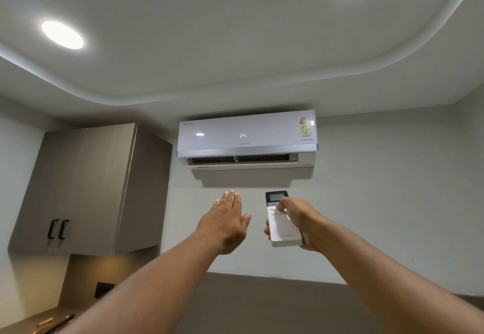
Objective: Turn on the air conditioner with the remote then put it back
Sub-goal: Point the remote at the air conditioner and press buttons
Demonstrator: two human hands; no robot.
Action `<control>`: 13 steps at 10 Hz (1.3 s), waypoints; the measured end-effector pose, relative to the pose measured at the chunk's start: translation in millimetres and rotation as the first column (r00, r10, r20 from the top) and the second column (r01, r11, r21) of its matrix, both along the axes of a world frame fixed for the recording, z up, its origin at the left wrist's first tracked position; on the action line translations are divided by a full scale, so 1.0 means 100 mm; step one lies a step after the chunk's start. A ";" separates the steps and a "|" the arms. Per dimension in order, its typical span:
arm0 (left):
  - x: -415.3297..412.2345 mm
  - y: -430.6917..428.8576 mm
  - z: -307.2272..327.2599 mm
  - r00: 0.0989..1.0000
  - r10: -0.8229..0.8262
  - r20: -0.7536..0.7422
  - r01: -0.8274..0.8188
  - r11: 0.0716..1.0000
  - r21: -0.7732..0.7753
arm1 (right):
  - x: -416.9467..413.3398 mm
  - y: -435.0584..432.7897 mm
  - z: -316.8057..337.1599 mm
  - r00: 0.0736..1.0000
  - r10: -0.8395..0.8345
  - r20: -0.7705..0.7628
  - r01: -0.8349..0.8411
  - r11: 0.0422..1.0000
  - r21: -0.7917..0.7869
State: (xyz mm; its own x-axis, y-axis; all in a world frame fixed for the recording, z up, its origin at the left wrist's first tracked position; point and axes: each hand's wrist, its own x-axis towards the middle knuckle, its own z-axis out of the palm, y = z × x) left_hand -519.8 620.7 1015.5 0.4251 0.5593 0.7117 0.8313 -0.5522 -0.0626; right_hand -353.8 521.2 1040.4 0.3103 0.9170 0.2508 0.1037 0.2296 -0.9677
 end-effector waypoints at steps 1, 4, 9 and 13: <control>0.00 0.00 0.01 1.000 -0.005 -0.002 0.005 1.000 -0.010 | 0.01 0.01 -0.01 1.000 -0.021 0.020 0.021 1.000 0.008; 0.02 0.00 -0.01 1.000 -0.027 0.003 0.027 1.000 -0.014 | -0.01 0.07 -0.06 0.979 -0.141 0.144 0.135 0.990 0.050; 1.01 -0.27 -0.01 0.970 -0.233 0.066 0.235 0.972 -0.020 | 0.77 -0.43 -0.15 0.887 -0.436 0.152 0.425 0.900 0.102; 3.76 -2.26 -0.42 0.676 -0.730 0.103 0.737 0.666 -0.119 | 2.65 -2.93 -0.41 0.455 -0.866 0.205 0.869 0.482 0.107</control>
